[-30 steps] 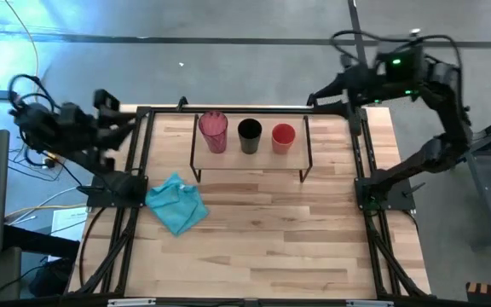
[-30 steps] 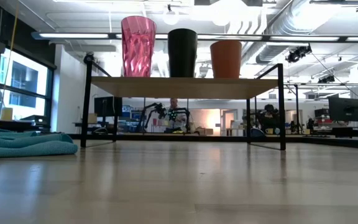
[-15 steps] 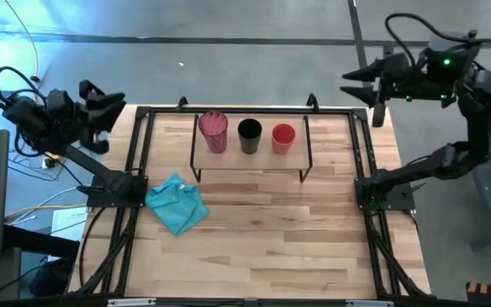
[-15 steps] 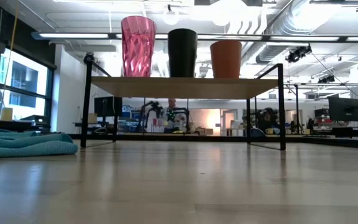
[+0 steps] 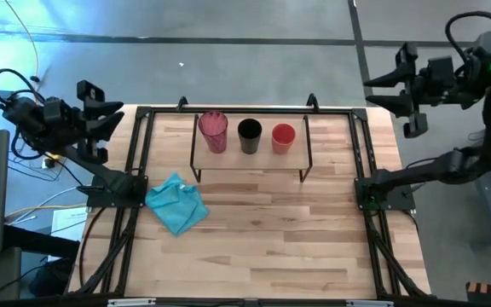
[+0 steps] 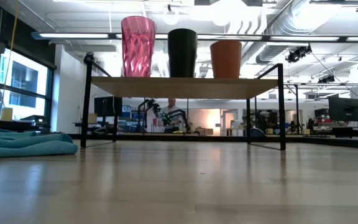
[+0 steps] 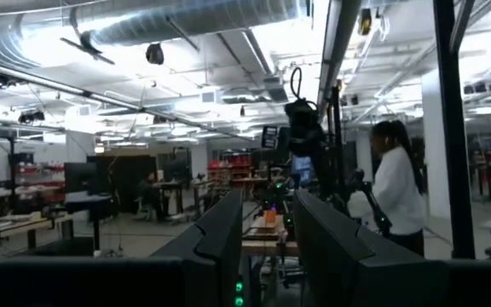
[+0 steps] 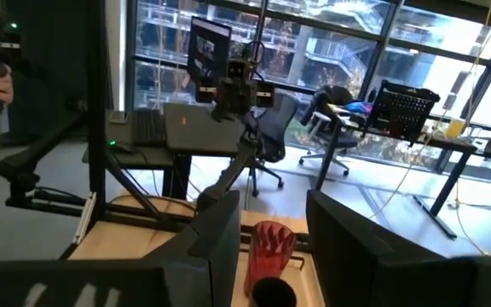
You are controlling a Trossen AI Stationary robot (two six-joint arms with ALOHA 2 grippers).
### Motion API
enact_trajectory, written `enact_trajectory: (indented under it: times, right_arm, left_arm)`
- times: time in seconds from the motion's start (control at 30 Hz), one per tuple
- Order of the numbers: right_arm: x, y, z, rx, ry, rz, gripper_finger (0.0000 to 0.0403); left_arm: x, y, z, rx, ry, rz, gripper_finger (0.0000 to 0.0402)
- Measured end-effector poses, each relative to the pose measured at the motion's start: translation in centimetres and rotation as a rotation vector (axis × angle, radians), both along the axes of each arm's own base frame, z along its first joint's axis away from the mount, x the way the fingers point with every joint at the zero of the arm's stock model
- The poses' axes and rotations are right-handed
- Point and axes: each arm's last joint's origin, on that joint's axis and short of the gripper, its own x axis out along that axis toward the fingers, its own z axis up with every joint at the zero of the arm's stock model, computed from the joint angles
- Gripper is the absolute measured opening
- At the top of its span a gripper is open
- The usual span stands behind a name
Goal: Stack small to large cups/mugs on shelf
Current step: Return to Home Position
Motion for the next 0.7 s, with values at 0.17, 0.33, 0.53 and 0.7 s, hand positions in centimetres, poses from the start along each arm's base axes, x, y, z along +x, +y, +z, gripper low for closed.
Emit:
enact_trajectory:
  times: [0.17,0.33,0.53,0.7]
  right_arm:
    - [-0.8,0.4,-0.1,-0.016,0.004,0.002,0.0129]
    - [-1.0,0.5,-1.0,-0.007,0.036,0.004,0.0129]
    - [-0.3,0.2,-3.7,0.004,-0.015,0.002,0.0129]
    - [-0.5,0.3,-6.3,-0.027,-0.126,0.008,0.0129]
  left_arm:
    - [0.2,-0.1,-0.5,0.027,0.058,0.005,0.0097]
    - [0.3,-0.1,-0.9,0.017,0.096,0.019,0.0097]
    - [0.2,0.0,-1.3,-0.005,0.124,0.009,0.0097]
    - [-0.2,0.2,-1.3,-0.026,0.11,0.005,0.0097]
